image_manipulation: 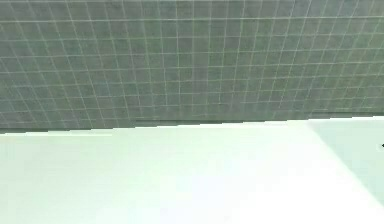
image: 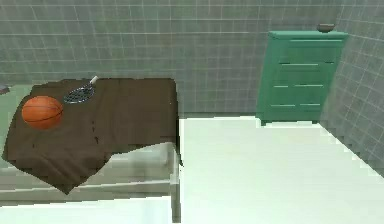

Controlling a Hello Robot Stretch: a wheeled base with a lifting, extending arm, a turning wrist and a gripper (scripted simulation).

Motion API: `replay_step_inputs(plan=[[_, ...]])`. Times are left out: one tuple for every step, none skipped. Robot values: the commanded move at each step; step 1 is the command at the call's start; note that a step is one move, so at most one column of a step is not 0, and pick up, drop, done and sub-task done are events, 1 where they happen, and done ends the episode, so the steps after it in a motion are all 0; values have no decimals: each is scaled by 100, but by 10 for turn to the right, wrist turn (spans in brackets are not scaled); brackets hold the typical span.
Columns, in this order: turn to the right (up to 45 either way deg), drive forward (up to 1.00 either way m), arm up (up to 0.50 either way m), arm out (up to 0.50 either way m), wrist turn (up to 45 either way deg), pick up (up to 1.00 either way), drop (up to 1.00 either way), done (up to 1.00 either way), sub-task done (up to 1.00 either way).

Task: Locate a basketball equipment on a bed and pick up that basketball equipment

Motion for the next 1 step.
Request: replay_step_inputs(plan=[[0,35,0,0,0,0,0,0,0]])
